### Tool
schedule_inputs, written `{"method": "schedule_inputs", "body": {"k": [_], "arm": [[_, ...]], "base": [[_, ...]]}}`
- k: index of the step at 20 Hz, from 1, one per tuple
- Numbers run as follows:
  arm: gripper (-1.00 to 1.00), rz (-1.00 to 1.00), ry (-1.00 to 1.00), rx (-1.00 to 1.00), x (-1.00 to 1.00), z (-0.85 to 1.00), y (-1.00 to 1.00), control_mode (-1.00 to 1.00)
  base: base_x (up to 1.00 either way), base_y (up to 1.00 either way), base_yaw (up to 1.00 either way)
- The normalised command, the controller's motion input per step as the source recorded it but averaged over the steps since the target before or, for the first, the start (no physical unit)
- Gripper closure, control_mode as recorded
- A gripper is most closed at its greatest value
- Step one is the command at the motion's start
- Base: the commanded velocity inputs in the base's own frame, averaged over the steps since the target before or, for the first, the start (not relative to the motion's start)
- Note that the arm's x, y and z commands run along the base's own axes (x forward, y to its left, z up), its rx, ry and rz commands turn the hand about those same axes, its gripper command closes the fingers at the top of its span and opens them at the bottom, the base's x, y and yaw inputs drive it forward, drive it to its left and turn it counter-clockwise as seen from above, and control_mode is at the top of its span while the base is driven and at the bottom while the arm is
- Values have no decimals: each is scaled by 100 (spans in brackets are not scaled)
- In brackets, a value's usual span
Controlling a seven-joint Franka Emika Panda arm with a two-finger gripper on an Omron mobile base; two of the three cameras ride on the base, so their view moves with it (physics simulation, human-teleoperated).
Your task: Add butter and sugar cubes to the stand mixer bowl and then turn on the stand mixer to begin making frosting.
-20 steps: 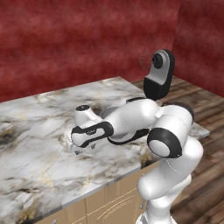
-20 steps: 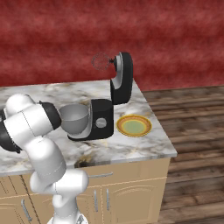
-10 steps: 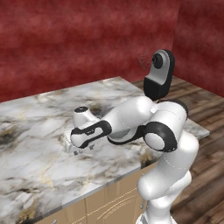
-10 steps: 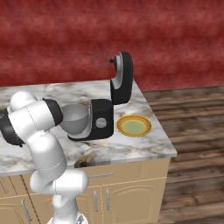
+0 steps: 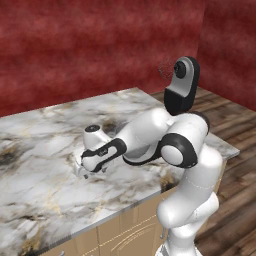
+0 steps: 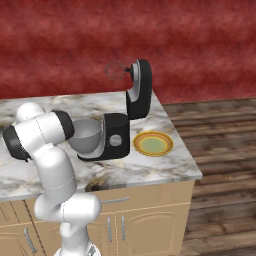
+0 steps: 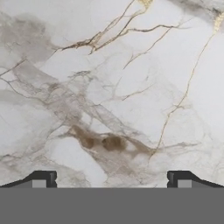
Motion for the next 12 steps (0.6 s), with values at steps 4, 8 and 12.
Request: {"method": "schedule_inputs", "body": {"k": [4, 8, 12], "arm": [[-100, -2, -1, 0, 11, -9, 4, -100], [-100, -2, 0, 0, 12, -7, 4, -100], [-100, -2, 0, 0, 11, -6, 3, -100]], "base": [[0, 0, 0], [0, 0, 0], [0, 0, 0]]}}
